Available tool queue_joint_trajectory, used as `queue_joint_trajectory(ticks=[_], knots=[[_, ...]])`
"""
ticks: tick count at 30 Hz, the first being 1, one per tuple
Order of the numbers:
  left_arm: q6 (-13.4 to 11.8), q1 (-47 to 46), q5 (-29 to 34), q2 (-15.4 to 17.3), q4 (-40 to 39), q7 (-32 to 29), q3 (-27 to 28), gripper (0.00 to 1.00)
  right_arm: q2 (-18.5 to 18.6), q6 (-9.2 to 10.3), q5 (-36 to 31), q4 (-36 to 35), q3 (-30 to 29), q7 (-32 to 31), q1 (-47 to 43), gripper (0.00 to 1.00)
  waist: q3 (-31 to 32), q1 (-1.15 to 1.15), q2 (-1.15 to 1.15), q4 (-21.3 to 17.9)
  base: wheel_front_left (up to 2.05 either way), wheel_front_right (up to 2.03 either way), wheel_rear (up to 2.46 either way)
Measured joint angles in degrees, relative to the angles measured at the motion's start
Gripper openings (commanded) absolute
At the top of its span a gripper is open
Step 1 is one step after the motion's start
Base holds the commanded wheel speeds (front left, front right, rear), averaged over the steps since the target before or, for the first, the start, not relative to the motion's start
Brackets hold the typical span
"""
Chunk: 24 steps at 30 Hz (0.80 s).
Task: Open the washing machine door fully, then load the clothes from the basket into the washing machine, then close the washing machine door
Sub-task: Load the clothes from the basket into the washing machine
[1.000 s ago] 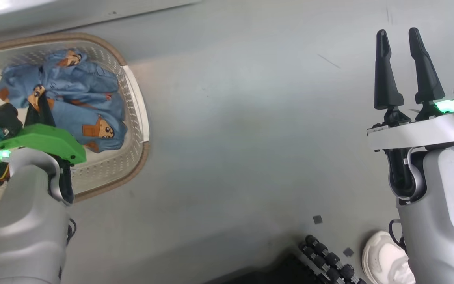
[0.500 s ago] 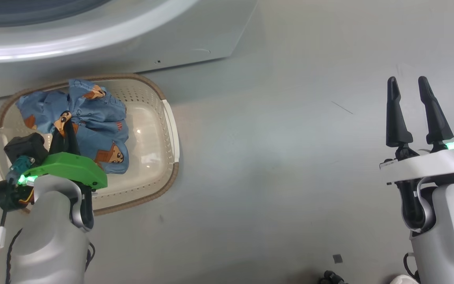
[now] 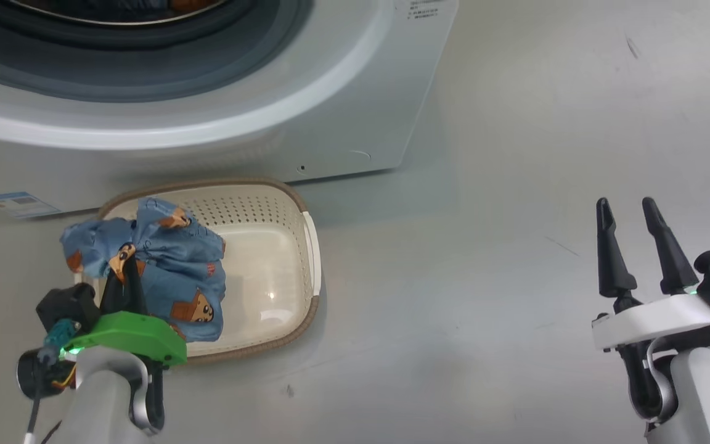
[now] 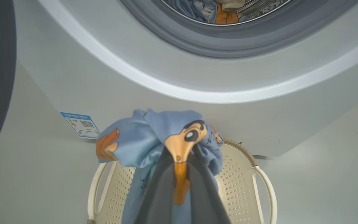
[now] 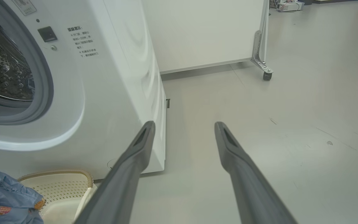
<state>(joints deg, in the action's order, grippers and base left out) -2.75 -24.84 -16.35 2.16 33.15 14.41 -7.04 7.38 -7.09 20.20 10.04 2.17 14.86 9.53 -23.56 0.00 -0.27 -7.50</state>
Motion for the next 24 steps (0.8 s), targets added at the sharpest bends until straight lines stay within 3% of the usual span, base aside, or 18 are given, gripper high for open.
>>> queue_joint_trajectory(ticks=[14, 24], knots=[[0.0, 11.9, 1.0, -0.2, -8.1, 0.0, -0.8, 0.0, 1.3, 0.0, 0.0, 1.5, 1.6, 0.0, -9.0, 1.0, 12.5, 0.0, 0.0, 3.7, 0.0, 0.0, 0.0], [0.0, 15.6, 1.0, -0.2, -14.1, 0.0, -1.7, 0.0, 1.3, 0.0, 0.0, 1.4, 1.8, 0.0, -11.8, 1.0, 18.1, 0.0, 0.0, 5.1, 0.0, 0.0, 0.0]])
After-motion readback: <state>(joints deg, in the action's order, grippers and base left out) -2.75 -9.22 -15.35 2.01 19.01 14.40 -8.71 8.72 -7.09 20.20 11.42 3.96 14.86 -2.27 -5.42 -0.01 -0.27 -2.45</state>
